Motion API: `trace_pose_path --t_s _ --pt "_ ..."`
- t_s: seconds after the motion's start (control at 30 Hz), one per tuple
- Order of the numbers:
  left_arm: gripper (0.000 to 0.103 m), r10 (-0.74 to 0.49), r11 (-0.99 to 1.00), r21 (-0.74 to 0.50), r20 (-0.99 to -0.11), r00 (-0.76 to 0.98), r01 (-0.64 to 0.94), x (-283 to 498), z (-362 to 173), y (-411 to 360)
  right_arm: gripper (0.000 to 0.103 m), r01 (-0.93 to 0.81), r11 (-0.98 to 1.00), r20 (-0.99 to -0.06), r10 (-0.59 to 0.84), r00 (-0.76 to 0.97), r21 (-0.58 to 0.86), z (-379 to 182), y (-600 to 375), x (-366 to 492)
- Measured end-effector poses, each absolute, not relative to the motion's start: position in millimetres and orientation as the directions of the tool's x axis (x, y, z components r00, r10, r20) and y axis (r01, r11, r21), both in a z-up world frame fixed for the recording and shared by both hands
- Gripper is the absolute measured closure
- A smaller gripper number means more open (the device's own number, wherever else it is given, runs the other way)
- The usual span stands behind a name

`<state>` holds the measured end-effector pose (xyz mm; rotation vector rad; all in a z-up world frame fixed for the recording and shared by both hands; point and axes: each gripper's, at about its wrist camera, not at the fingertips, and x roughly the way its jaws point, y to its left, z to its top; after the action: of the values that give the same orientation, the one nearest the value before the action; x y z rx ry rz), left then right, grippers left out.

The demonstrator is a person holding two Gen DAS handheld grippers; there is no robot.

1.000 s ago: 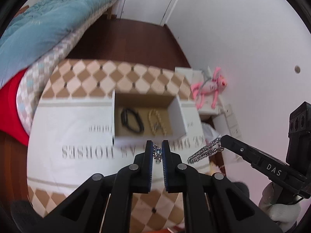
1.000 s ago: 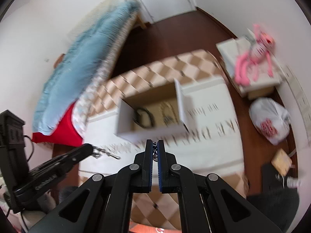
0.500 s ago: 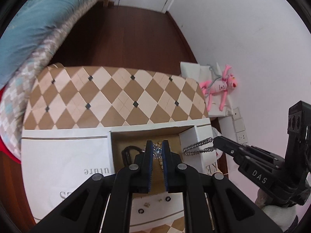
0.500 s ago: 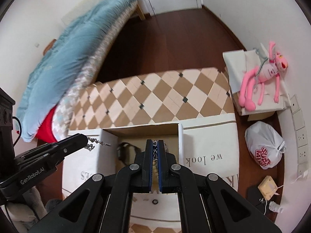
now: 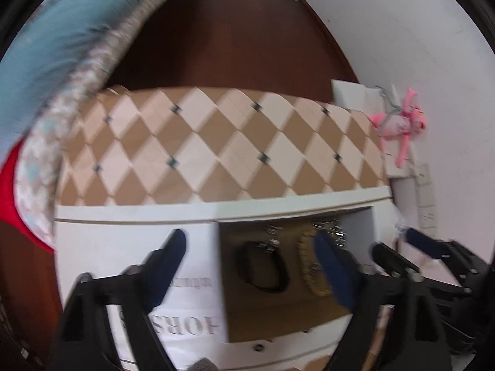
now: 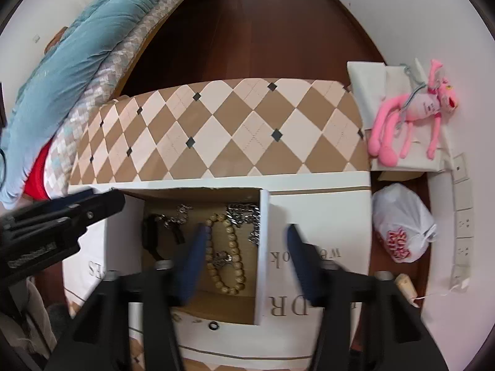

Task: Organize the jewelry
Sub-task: 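Lift both open tools out of the box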

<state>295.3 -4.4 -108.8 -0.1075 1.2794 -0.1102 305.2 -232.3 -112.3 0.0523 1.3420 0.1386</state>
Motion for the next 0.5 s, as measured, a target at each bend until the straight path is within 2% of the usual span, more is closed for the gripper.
trace_pose_path --t_s 0.03,0.07,0.13,0.5 --pt "0.016 -0.113 0.993 -0.112 -0.948 0.297 0.021 292.3 -109.0 -3.1 0.028 -0.072 0.993 -0.967 0.113 0.227 0.099 -111.2 -232.3 303.0" --pt "0.011 -0.093 0.996 -0.093 -0.948 0.305 0.017 288.8 -110.0 -1.3 0.024 -0.072 0.995 -0.967 0.083 0.239 0.068 -110.4 -232.7 298.5" --pt "0.001 -0.053 0.998 -0.056 -0.943 0.329 0.002 279.1 -113.3 2.2 0.005 -0.069 0.997 -0.968 0.055 0.244 0.04 -111.1 -232.3 292.6" --pt "0.0 0.039 0.999 0.025 -0.932 0.36 -0.046 236.0 -133.2 8.5 0.001 -0.054 0.998 -0.96 -0.029 0.28 -0.045 -127.7 -227.6 254.0"
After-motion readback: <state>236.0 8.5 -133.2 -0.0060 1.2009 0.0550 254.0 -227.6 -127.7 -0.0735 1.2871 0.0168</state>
